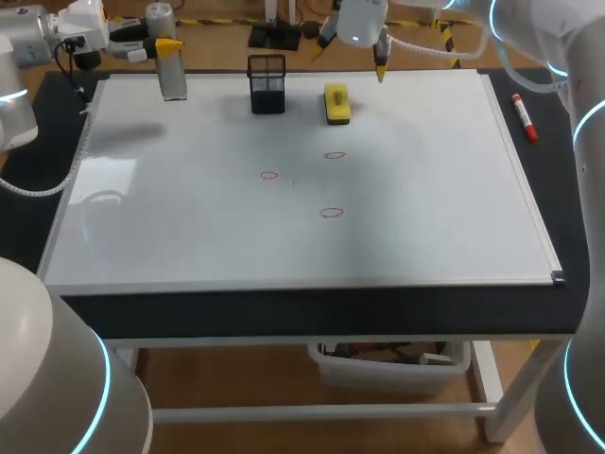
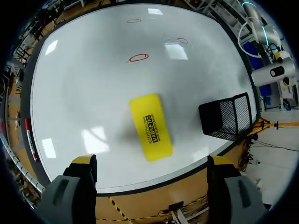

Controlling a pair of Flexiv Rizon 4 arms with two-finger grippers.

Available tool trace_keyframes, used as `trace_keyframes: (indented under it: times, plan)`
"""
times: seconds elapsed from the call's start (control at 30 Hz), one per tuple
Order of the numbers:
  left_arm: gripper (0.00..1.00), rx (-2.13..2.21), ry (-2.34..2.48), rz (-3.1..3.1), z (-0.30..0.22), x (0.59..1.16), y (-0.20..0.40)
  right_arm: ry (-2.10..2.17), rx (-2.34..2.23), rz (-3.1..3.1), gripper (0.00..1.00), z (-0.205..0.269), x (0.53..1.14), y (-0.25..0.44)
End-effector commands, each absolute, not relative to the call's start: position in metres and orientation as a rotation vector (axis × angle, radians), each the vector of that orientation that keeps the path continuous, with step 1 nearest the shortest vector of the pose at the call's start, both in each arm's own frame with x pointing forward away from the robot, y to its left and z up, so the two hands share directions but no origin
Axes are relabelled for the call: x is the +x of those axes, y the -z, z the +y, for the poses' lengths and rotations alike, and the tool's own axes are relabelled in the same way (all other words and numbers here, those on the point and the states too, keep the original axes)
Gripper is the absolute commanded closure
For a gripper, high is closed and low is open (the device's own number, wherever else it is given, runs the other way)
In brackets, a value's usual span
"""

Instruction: Pick up the inspection probe, press it on each red-marked spot on the whiteboard one by one, put down the probe, pick up the eraser, and wipe off all the red marks.

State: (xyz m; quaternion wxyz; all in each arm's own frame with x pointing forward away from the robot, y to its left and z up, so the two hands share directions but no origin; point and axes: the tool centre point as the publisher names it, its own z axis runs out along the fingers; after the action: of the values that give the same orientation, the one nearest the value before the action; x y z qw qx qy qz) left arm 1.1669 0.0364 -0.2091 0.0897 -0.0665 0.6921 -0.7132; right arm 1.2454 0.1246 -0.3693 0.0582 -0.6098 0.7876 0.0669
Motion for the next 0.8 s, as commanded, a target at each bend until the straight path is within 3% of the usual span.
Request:
trace_keyframes:
  times: [0.03, 0.8]
  plan:
    - [1.0, -0.204, 2.112, 2.058, 0.035, 1.164, 0.206, -0.292, -2.195, 2.627, 0.0, 0.13, 1.277, 0.385]
    - [1.0, -0.204, 2.112, 2.058, 0.035, 1.164, 0.206, -0.467, -2.369, 2.512, 0.0, 0.14, 1.264, 0.414]
